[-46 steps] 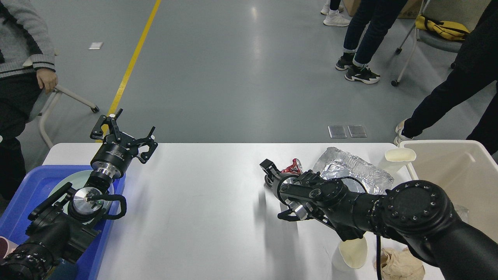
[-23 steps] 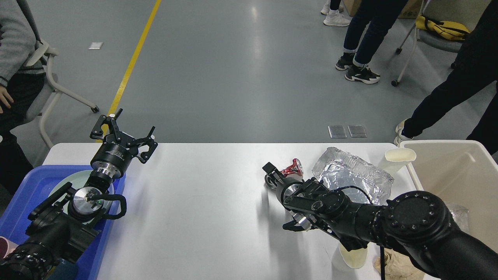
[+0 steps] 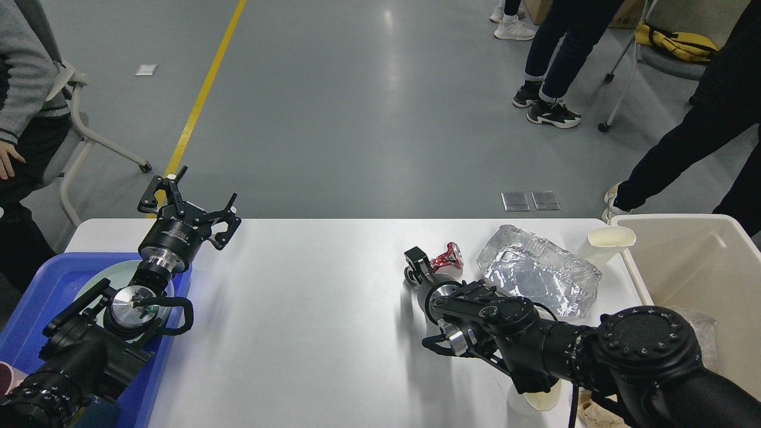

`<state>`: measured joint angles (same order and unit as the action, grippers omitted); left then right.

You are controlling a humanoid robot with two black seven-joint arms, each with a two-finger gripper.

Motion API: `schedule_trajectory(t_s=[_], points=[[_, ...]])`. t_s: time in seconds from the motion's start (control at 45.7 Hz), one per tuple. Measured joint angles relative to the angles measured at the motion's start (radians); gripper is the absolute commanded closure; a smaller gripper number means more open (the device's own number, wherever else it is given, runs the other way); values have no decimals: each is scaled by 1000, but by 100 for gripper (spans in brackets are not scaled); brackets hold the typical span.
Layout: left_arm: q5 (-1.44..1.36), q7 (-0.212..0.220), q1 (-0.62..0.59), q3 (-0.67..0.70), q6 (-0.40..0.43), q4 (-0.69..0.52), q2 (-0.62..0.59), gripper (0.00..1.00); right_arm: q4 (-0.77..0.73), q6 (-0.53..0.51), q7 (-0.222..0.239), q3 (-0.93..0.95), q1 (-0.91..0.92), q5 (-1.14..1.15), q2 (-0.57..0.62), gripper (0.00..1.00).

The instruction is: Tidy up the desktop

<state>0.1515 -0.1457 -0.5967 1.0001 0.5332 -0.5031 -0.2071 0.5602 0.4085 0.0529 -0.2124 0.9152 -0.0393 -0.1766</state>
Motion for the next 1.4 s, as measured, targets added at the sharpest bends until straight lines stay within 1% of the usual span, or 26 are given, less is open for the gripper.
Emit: schedule_trajectory(t_s=[0.088, 0.263, 0.372, 0.438, 0.526, 0.613, 0.788, 1.073, 1.336, 1.401], points=[[0, 0, 0, 0, 0, 0, 0, 4, -12, 3, -24, 12, -12, 0, 0, 6], [0, 0, 0, 0, 0, 0, 0, 4, -39, 6, -49, 25, -28, -5, 1, 7], [0, 0, 0, 0, 0, 0, 0, 4, -45, 7, -65, 55, -33, -9, 1, 11], [0, 0, 0, 0, 0, 0, 0, 4, -44, 7, -84, 65, -40, -10, 2, 13], [0, 0, 0, 0, 1, 0, 0, 4, -40, 6, -123, 69, -48, -10, 2, 15], [0, 0, 0, 0, 1, 0, 0, 4, -39, 4, -142, 70, -53, -10, 3, 18], [0, 0, 0, 0, 1, 0, 0, 4, -42, 3, -152, 70, -59, -10, 3, 19], [0, 0, 0, 0, 1, 0, 0, 4, -42, 0, -153, 70, -74, -10, 5, 20], [0, 0, 0, 0, 1, 0, 0, 4, -43, 0, -154, 70, -78, -10, 5, 29], [-1, 0, 0, 0, 1, 0, 0, 4, -43, -1, -155, 70, -79, -10, 6, 30]])
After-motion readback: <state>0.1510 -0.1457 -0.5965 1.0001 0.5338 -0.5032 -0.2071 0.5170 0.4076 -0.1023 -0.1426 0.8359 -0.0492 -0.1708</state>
